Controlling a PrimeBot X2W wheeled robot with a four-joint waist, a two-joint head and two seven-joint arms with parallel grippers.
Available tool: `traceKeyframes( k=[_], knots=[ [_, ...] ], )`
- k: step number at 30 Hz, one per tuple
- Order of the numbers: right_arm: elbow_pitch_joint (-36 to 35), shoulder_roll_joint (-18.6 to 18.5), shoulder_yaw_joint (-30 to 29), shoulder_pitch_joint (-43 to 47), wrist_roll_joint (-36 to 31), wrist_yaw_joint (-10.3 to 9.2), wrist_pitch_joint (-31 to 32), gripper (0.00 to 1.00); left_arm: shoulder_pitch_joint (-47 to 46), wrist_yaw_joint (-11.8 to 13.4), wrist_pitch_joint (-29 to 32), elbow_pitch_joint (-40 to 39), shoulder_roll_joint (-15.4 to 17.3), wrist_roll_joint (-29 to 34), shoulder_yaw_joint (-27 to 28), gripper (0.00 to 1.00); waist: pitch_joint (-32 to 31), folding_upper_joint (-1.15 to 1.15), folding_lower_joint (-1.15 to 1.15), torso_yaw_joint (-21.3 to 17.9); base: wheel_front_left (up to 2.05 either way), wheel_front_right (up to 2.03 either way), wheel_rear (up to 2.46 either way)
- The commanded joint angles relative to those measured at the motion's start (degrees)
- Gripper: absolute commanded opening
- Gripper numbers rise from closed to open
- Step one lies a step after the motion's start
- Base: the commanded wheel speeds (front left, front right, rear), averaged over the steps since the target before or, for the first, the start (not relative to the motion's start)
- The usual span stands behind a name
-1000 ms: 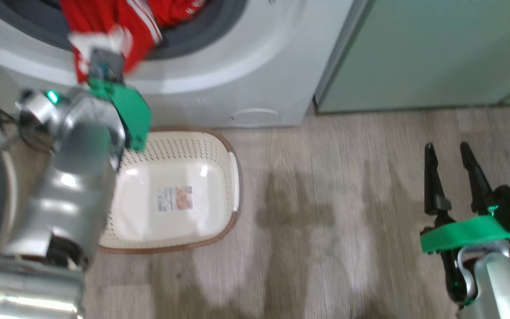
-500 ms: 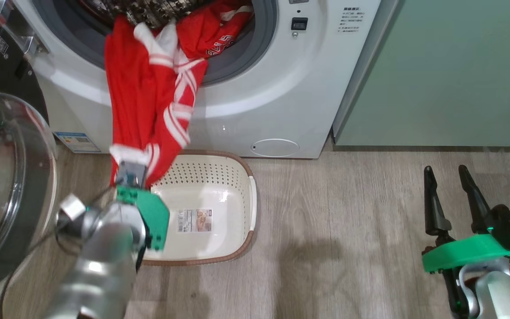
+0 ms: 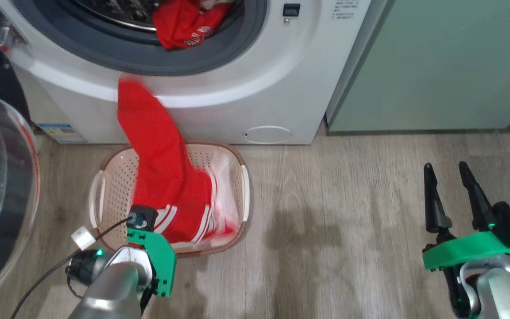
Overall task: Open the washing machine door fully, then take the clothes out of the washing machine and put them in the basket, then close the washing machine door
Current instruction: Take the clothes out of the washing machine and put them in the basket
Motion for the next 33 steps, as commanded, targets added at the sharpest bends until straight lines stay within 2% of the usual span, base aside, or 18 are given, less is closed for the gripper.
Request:
traceKeyframes(
  k=[1,7,20,27,28,29,30,31,33],
  knots=[
    [-2.1,-0.9,1.1,-1.6,0.3,-0.04,-0.5,1.0,-1.8,0.4,-0.2,-1.5,1.2,-0.5,1.0,0.0,1.4,0.0,0.0,-0.5,0.0,0.0,0.0],
    [-2.6,-0.9,0.9,-3.6,0.3,-0.04,-0.5,1.0,-5.3,1.2,-0.4,-1.0,1.5,-1.5,1.0,0.0,5.7,0.0,0.0,-1.7,0.0,0.0,0.0],
    [-4.6,-0.3,0.6,-9.3,0.2,-0.04,-0.5,1.0,-14.9,1.3,-1.6,0.8,6.1,-3.2,2.1,0.0,17.6,0.0,0.0,-5.7,0.0,0.0,0.0],
    [-5.0,0.5,0.9,-10.8,0.2,-0.04,-0.5,1.0,-16.3,1.7,-2.2,1.3,7.3,-4.4,2.7,0.0,20.7,0.0,0.0,-7.5,0.0,0.0,0.0],
    [-4.9,0.6,0.9,-10.8,0.2,-0.04,-0.5,1.0,-16.1,1.1,-2.2,1.3,7.3,-4.6,2.6,0.02,20.7,0.0,0.0,-7.7,0.0,0.0,0.0],
    [-4.8,0.7,0.8,-10.9,0.2,-0.04,-0.5,1.0,-15.8,0.6,-2.1,1.4,7.2,-4.7,2.5,0.33,20.5,0.0,0.0,-7.8,0.0,0.0,0.0],
    [-4.8,0.7,0.8,-10.9,0.2,-0.04,-0.5,1.0,-15.8,0.6,-2.1,1.4,7.2,-4.7,2.5,0.33,20.5,0.0,0.0,-7.8,0.0,0.0,0.0],
    [-4.7,1.1,0.6,-10.8,0.2,-0.04,-0.5,1.0,-15.2,0.5,-3.5,1.4,7.4,-4.8,2.4,1.0,19.8,0.0,0.0,-8.1,0.0,0.0,0.0],
    [-4.7,1.3,0.6,-10.7,0.1,-0.04,-0.5,1.0,-14.8,0.6,-4.5,1.4,7.3,-4.9,2.4,1.0,19.3,0.0,0.0,-8.1,0.0,0.0,0.0]
  ],
)
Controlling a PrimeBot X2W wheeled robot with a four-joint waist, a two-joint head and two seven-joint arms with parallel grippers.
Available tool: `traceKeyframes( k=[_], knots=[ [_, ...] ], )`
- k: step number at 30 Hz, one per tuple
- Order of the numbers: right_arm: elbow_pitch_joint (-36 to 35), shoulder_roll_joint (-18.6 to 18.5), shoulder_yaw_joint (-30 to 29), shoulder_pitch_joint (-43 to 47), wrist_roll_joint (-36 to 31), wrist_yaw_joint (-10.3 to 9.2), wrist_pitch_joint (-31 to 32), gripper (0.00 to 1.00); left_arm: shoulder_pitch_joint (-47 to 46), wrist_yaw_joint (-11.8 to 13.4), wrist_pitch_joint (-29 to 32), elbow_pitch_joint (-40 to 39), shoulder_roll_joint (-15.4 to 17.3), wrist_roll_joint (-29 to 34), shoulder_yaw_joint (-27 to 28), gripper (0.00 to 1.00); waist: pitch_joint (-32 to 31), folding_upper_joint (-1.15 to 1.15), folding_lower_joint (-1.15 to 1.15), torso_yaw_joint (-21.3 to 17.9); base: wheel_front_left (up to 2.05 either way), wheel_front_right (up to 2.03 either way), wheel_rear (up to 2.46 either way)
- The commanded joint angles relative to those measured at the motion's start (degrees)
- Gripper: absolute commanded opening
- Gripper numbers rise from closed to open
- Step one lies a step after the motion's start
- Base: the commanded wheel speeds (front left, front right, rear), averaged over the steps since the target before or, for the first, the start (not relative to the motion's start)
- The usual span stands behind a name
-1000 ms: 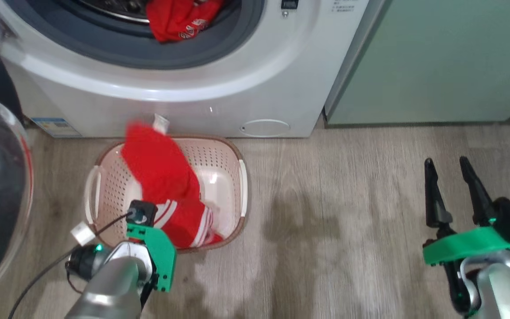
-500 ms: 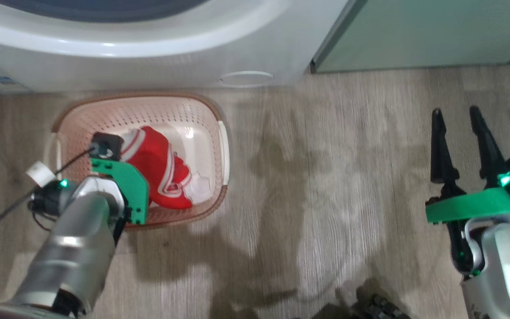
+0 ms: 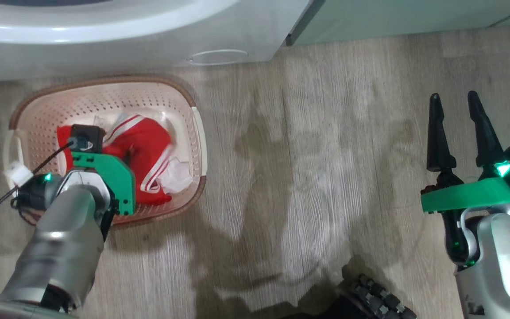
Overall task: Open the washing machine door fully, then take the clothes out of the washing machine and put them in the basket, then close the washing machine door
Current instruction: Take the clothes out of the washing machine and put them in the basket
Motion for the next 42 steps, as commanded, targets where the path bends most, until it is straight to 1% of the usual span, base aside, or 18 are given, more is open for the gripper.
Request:
traceKeyframes(
  k=[1,4,6,10,14,19,23,24,29,33,37,42],
  knots=[
    [-1.5,0.0,0.5,0.4,0.2,-0.04,-0.5,1.0,1.0,0.1,-1.0,-0.5,1.7,-0.5,1.1,1.0,-1.1,0.0,0.0,0.1,0.0,0.0,0.0],
    [-1.1,0.2,0.5,1.0,0.2,-0.04,-0.5,1.0,2.0,0.5,-4.3,-0.5,1.3,-0.9,1.2,1.0,-3.7,0.0,0.0,0.6,0.0,0.0,0.0],
    [-0.8,0.1,0.4,1.6,0.1,-0.04,-0.5,1.0,2.6,0.4,-7.0,-0.5,0.9,-1.4,1.4,1.0,-5.7,0.0,0.0,1.1,0.0,0.0,0.0],
    [-0.3,-0.3,0.5,3.2,0.1,-0.04,-0.5,1.0,4.0,-0.8,-10.5,-0.8,0.3,-3.0,2.5,1.0,-10.4,0.0,0.0,2.3,0.0,0.0,0.0],
    [0.3,-0.5,0.8,4.9,0.1,-0.04,-0.5,1.0,6.3,-2.1,-11.7,-2.8,0.6,-4.1,3.4,1.0,-15.0,0.0,0.0,3.2,0.0,0.0,0.0],
    [0.8,-0.3,1.4,6.6,0.3,-0.04,-0.5,1.0,11.6,-2.8,-11.8,-12.4,2.4,-4.6,6.2,1.0,-19.9,0.0,0.0,3.4,0.0,0.0,0.0],
    [1.2,-0.2,1.6,8.0,0.3,-0.04,-0.5,1.0,16.3,-2.7,-11.8,-19.9,3.0,-4.2,9.4,1.0,-22.8,0.0,0.0,3.8,0.0,0.0,0.0],
    [1.3,-0.2,1.7,8.8,0.3,-0.04,-0.5,1.0,18.4,-2.8,-11.8,-23.2,2.9,-3.8,10.9,1.0,-24.1,0.0,0.0,4.0,0.0,0.0,0.0],
    [1.5,-0.1,1.5,10.8,0.5,-0.04,-0.5,1.0,24.9,-2.7,-11.8,-31.0,2.3,-2.7,15.2,1.0,-27.8,0.0,0.0,3.7,0.0,0.0,0.0],
    [1.6,-0.2,1.1,12.5,0.6,-0.04,-0.5,1.0,29.7,-2.7,-11.8,-36.4,1.2,-1.5,18.0,1.0,-29.9,0.0,0.0,3.9,0.0,0.0,0.0],
    [1.5,-0.2,0.5,14.1,0.5,-0.04,-0.5,1.0,33.2,-2.9,-11.8,-40.3,0.0,-0.3,19.8,1.0,-31.4,0.0,0.0,4.6,0.0,0.0,0.0],
    [1.3,-0.2,0.1,14.8,0.5,-0.04,-0.5,1.0,35.0,-3.2,-11.8,-42.6,-1.0,0.9,20.5,1.0,-31.7,0.0,0.0,5.9,0.0,0.0,0.0]
  ],
)
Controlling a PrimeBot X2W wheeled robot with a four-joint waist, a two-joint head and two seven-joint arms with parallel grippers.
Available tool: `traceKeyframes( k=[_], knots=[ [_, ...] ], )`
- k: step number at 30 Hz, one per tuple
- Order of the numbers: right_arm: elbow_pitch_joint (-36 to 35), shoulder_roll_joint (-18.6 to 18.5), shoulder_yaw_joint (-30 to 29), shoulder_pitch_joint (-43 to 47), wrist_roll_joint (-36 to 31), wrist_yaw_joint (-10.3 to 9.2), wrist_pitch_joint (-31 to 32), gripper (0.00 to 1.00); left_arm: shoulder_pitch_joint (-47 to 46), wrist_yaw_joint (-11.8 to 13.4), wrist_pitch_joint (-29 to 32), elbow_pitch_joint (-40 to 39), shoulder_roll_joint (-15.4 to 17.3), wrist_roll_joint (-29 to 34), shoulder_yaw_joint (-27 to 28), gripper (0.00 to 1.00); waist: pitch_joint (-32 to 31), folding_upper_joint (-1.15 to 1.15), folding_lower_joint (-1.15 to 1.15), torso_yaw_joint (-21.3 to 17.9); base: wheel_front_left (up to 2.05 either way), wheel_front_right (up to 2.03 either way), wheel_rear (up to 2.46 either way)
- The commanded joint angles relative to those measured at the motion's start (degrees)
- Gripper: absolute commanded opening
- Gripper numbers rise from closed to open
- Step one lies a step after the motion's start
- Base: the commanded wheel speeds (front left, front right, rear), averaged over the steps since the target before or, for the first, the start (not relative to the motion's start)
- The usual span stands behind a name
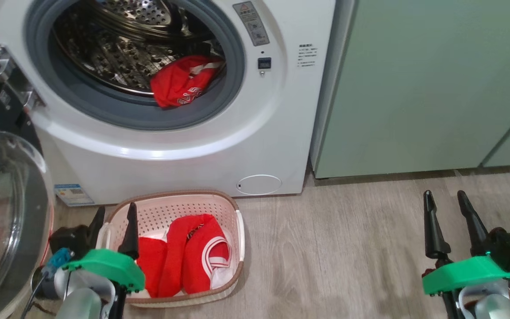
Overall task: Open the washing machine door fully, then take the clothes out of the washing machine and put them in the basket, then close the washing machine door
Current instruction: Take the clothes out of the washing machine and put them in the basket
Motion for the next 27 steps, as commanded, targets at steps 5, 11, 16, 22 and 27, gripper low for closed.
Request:
traceKeyframes(
  k=[5,11,16,22,27],
  knots=[
    [-1.9,-0.3,1.1,-1.2,0.0,-0.04,-0.5,1.0,-1.5,-0.3,-0.5,-3.3,0.2,1.1,2.9,1.0,0.0,0.0,0.0,1.3,0.0,0.0,0.0],
    [-1.8,-0.4,1.3,-1.7,0.2,-0.04,-0.5,1.0,-1.5,-0.6,-0.5,-3.6,-0.6,1.3,3.8,1.0,0.3,0.0,0.0,1.7,0.0,0.0,0.0],
    [-1.7,-0.4,1.7,-1.8,0.3,-0.04,-0.5,1.0,-2.4,-0.7,-0.5,-3.4,-1.0,1.9,3.9,1.0,0.9,0.0,0.0,1.5,0.0,0.0,0.0],
    [-2.0,-0.2,1.6,-2.5,0.4,-0.04,-0.5,1.0,-6.7,-1.0,-0.5,-1.5,-1.0,2.0,2.6,1.0,3.4,0.0,0.0,0.7,0.0,0.0,0.0],
    [-2.4,0.1,1.6,-4.1,0.4,-0.04,-0.5,1.0,-14.7,-1.3,4.8,1.4,-0.3,-0.2,-0.4,1.0,6.9,0.0,0.0,-0.3,0.0,0.0,0.0]
  ],
)
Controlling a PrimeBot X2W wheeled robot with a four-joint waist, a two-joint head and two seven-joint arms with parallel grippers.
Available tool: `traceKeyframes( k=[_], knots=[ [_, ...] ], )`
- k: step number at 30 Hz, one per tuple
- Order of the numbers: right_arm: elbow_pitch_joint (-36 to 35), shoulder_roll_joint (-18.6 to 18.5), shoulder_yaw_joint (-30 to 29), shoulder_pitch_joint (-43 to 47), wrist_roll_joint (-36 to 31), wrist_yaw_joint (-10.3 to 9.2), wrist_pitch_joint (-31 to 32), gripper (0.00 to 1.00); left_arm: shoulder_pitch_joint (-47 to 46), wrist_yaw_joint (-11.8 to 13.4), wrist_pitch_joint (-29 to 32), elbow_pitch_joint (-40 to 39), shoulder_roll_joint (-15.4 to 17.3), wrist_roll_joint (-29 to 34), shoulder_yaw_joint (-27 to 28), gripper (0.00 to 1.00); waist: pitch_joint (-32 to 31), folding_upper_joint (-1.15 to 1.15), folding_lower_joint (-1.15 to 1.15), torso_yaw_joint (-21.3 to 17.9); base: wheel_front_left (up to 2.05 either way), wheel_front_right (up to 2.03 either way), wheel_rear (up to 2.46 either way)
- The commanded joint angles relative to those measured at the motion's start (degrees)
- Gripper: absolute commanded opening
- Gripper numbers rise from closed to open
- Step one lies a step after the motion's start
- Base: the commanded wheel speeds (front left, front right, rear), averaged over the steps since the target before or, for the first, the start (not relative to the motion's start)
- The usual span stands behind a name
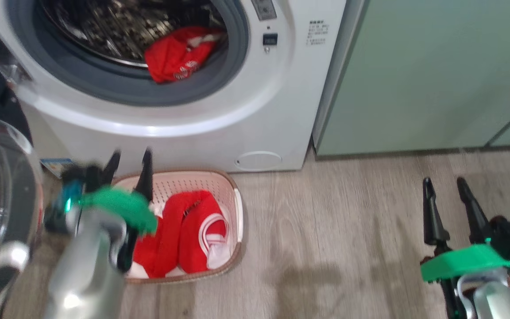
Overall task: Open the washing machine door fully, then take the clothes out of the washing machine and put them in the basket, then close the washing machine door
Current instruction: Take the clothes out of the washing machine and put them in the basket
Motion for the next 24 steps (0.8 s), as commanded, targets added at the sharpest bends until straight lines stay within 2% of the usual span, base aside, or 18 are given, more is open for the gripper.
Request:
traceKeyframes(
  k=[1,6,10,17,24],
  knots=[
    [-2.1,0.0,1.3,-2.6,0.3,-0.04,-0.5,1.0,-5.4,-0.3,2.2,-1.1,1.6,-0.7,0.5,1.0,2.3,0.0,0.0,-0.9,0.0,0.0,0.0],
    [-2.5,0.4,1.7,-5.0,0.4,-0.04,-0.5,1.0,-16.2,-0.3,13.9,1.1,2.1,-4.8,-2.8,1.0,7.2,0.0,0.0,-2.5,0.0,0.0,0.0],
    [-2.5,1.0,2.6,-7.1,0.5,-0.04,-0.5,1.0,-25.1,-0.2,21.8,4.3,4.2,-6.2,-3.5,1.0,11.1,0.0,0.0,-4.7,0.0,0.0,0.0],
    [-2.8,1.7,3.4,-10.5,0.8,-0.04,-0.5,1.0,-40.2,3.1,27.0,11.9,8.4,-3.8,-4.2,1.0,18.6,0.0,0.0,-8.4,0.0,0.0,0.0],
    [-3.4,2.1,4.2,-13.1,1.2,-0.04,-0.5,1.0,-50.2,5.9,28.9,18.4,10.5,-1.9,-5.0,1.0,23.9,0.0,0.0,-10.7,0.0,0.0,0.0]
  ],
)
